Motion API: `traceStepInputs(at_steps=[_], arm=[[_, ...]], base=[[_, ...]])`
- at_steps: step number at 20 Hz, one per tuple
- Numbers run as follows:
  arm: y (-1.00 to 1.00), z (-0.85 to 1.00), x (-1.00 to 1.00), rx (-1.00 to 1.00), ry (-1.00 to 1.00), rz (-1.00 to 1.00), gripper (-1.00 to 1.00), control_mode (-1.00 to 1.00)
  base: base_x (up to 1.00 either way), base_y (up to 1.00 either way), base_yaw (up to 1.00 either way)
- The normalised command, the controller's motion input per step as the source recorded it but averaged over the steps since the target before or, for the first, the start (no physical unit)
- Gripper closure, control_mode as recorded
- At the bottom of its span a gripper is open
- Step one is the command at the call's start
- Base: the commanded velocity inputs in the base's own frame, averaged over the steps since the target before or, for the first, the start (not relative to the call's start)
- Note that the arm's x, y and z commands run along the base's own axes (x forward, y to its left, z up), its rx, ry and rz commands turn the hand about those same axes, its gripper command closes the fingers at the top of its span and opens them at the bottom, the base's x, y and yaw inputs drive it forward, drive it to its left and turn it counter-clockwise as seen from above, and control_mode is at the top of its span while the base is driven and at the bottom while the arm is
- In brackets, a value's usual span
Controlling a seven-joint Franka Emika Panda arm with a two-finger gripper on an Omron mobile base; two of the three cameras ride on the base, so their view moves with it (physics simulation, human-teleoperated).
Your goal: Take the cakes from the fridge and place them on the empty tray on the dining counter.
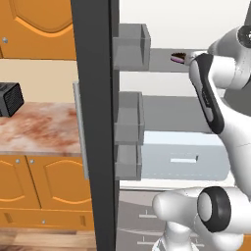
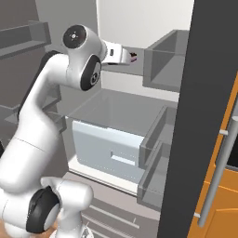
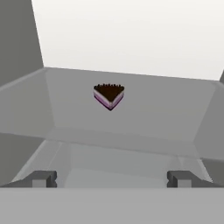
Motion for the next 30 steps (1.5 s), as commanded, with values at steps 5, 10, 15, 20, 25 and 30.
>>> traceStepInputs(at_steps=[5,10,15,20,25,30], arm=[[-0.08,-0.16,0.63,0.0,0.0,0.0,-1.0,-1.0],[0.0,-0.05,0.63,0.0,0.0,0.0,-1.0,-1.0],[0.0,-0.01,0.69,0.0,0.01,0.0,-1.0,-1.0],[0.0,0.0,0.74,0.0,0.02,0.0,-1.0,-1.0],[-0.05,0.0,0.67,0.0,0.04,0.0,-1.0,-1.0],[-0.17,0.0,0.58,0.0,0.04,0.0,-1.0,-1.0]], base=[[0.0,0.0,0.0],[0.0,0.0,0.0],[0.0,0.0,0.0],[0.0,0.0,0.0],[0.0,0.0,0.0],[0.0,0.0,0.0]])
